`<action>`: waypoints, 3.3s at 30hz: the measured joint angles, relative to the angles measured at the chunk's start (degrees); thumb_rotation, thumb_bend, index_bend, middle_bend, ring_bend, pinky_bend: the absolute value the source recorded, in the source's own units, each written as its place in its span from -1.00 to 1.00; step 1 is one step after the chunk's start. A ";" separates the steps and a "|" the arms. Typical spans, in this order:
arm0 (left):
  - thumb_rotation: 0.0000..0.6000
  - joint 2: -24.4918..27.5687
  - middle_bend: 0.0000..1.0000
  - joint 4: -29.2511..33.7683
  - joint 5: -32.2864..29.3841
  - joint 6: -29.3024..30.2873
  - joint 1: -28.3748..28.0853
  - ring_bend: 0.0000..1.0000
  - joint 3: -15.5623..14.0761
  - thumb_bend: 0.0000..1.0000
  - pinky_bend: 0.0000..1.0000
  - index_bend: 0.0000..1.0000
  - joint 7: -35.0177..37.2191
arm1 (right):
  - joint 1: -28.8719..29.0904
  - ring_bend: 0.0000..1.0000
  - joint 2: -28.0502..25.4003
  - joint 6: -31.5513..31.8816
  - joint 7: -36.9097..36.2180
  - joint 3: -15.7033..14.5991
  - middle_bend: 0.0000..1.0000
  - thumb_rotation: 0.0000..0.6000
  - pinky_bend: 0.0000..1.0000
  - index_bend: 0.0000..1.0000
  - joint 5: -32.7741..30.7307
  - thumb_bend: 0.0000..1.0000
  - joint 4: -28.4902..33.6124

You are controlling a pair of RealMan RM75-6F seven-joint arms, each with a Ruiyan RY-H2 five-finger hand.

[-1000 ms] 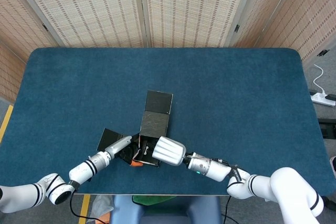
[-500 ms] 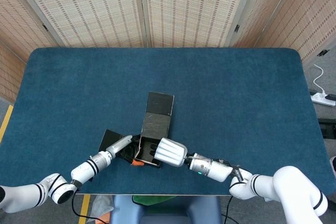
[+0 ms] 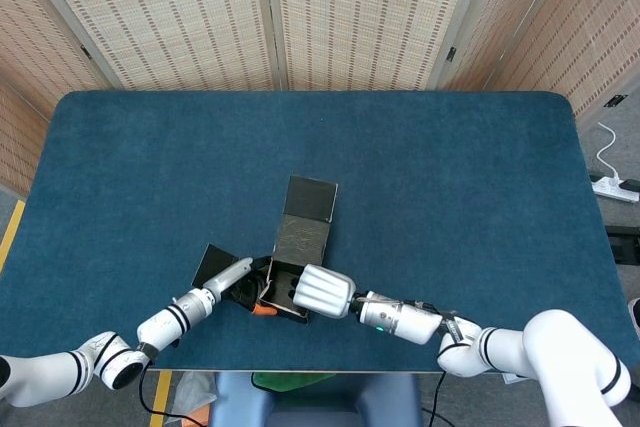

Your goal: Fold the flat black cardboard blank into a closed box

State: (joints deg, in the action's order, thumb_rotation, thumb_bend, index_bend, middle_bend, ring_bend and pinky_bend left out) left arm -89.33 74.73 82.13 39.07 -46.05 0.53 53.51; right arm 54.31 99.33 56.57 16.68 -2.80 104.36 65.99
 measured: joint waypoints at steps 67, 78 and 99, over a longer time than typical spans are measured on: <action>1.00 11.32 -1.00 18.74 -5.06 11.79 10.48 -1.00 5.84 -0.60 -0.83 -1.00 -18.65 | -18.41 0.24 -2.08 -3.18 -23.43 9.93 -1.00 1.00 1.00 -1.00 -48.45 -1.00 29.25; 1.00 12.00 -1.00 16.86 -3.87 10.85 10.69 -1.00 5.67 -0.60 -0.84 -1.00 -15.36 | -14.36 0.24 2.93 -3.22 -14.85 16.03 -1.00 1.00 1.00 -1.00 -56.15 -1.00 23.24; 1.00 12.67 -1.00 16.08 -3.13 11.89 11.54 -1.00 5.56 -0.60 -0.82 -1.00 -13.83 | -13.87 0.37 11.73 -4.06 -18.21 18.24 -0.51 1.00 1.00 -0.88 -53.67 -1.00 12.82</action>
State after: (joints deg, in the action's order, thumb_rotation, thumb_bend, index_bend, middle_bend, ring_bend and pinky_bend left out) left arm -76.66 90.81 79.00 50.96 -34.51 6.10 39.69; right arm 40.44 111.06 52.52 -1.53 15.44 50.69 78.81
